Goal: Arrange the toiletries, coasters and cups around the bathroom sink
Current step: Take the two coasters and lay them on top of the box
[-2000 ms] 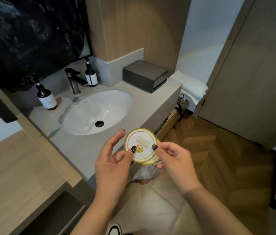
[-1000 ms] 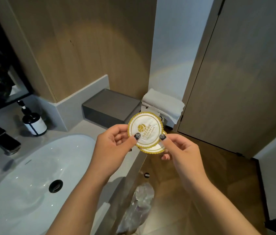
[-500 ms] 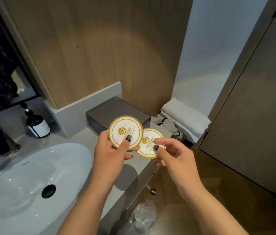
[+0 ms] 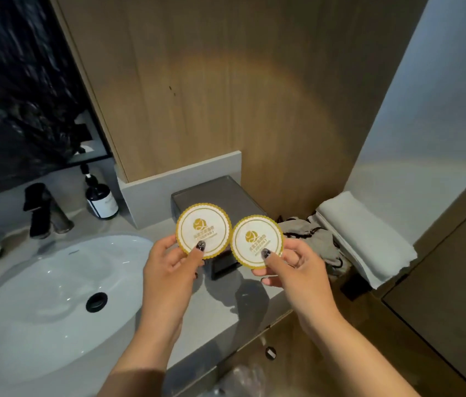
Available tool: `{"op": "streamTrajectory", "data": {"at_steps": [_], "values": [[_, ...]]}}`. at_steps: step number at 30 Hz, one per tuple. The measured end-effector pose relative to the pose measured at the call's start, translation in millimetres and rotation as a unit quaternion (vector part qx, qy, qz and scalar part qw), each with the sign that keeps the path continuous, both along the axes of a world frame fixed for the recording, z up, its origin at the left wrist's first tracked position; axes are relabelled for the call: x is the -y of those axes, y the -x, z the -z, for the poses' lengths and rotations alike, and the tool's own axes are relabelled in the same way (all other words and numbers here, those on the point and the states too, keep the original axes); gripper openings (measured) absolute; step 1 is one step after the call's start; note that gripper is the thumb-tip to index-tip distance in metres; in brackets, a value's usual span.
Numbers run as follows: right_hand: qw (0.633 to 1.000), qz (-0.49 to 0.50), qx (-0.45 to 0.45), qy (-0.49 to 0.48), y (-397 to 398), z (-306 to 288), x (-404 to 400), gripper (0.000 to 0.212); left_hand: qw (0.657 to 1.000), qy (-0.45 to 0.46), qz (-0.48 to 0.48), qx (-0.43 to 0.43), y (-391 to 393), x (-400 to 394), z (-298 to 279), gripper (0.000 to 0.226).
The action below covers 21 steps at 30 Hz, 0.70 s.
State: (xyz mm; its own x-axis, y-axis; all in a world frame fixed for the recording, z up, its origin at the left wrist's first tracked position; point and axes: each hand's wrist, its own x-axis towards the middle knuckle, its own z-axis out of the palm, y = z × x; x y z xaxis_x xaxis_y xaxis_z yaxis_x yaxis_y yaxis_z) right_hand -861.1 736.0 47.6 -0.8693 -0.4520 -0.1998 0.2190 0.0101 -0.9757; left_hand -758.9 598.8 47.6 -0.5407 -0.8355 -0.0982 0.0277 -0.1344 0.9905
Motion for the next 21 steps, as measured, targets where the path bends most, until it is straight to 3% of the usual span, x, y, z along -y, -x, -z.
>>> {"op": "streamTrajectory", "data": {"at_steps": [5,10,15,21], "values": [[0.998,-0.021,0.056,-0.003,23,16,44,0.01,1.0,-0.005,-0.019,0.002,6,32,8,0.014],[0.992,-0.051,0.118,0.01,45,29,90,0.026,0.998,-0.031,-0.046,-0.013,19,71,15,0.011],[0.993,-0.044,0.101,-0.038,73,46,132,0.023,0.996,-0.038,-0.071,-0.024,28,98,18,0.021],[0.992,-0.071,0.081,-0.066,113,71,181,0.008,0.991,-0.052,-0.126,-0.016,29,113,25,0.008]]}}
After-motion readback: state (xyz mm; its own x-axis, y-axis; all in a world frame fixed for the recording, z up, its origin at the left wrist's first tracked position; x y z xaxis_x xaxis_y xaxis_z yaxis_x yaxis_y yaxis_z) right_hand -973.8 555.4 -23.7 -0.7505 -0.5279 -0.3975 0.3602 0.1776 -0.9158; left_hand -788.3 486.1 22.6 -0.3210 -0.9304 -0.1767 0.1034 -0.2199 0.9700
